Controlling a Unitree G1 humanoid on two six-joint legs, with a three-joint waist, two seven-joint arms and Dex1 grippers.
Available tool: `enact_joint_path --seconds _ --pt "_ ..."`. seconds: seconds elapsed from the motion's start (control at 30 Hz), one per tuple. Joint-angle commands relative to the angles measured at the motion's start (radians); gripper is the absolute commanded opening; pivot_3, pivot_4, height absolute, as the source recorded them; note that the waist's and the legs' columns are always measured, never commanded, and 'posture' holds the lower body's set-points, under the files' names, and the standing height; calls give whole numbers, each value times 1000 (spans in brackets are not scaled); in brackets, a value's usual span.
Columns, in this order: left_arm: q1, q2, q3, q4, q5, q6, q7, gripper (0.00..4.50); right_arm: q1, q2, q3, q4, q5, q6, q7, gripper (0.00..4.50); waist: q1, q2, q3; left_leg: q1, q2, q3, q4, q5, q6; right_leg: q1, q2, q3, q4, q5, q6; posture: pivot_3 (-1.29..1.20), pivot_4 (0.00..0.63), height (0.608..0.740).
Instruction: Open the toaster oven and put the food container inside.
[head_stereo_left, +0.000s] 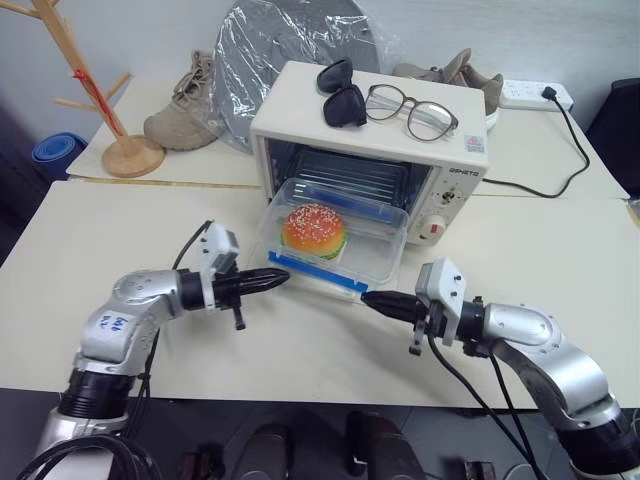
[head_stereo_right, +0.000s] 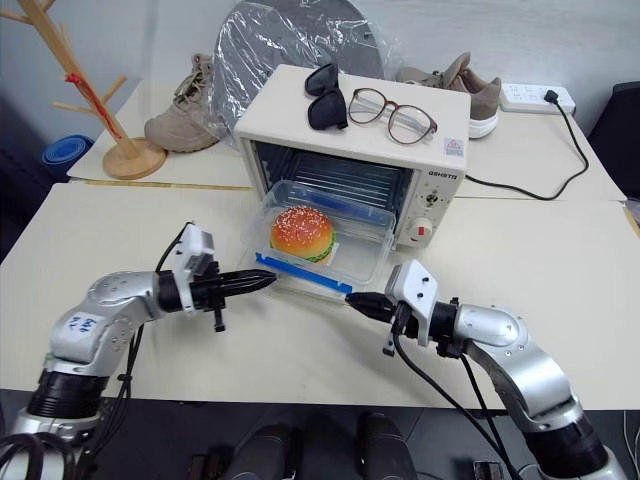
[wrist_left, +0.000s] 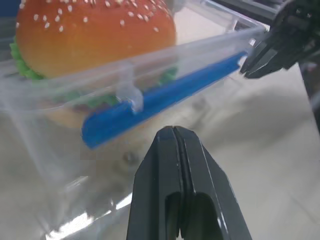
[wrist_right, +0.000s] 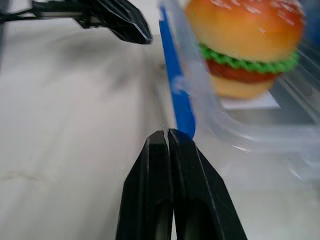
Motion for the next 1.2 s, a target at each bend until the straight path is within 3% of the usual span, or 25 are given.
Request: enact_joint_path --seconds 0.03,0.43,0.7,0.8,1.0,1.2 --pt "-40 -47 1 18 38 -36 69 0 -36 30 -14 23 -45 -48 -26 21 -3 0 0 0 0 1 0 0 0 0 0 1 1 0 1 0 150 740" --pt "-223 -248 50 296 107 -164 264 0 -239 244 4 378 -247 -223 -179 21 -4 0 0 0 0 1 6 0 1 1 1 0 4 1 1 0 150 740" --pt "-344 -341 78 531 174 -332 355 0 -414 366 -31 606 -347 -331 -348 21 -25 0 0 -3 -1 3 12 0 1 0 1 -2 5 3 5 0 150 740" --pt "-364 -353 86 571 178 -363 359 0 -428 396 -33 615 -334 -323 -351 21 -30 0 0 -2 0 3 11 0 1 0 1 -2 7 3 5 0 150 740" --pt "-287 -298 85 442 166 -330 313 0 -349 385 -51 471 -271 -229 -302 21 -37 0 0 -4 0 4 9 0 1 -2 1 0 5 3 5 0 150 740" --pt "-105 -179 138 137 60 -189 236 0 -255 327 -96 298 -188 -133 -241 21 -38 0 0 -4 0 3 8 0 1 -2 0 3 4 3 5 0 150 740"
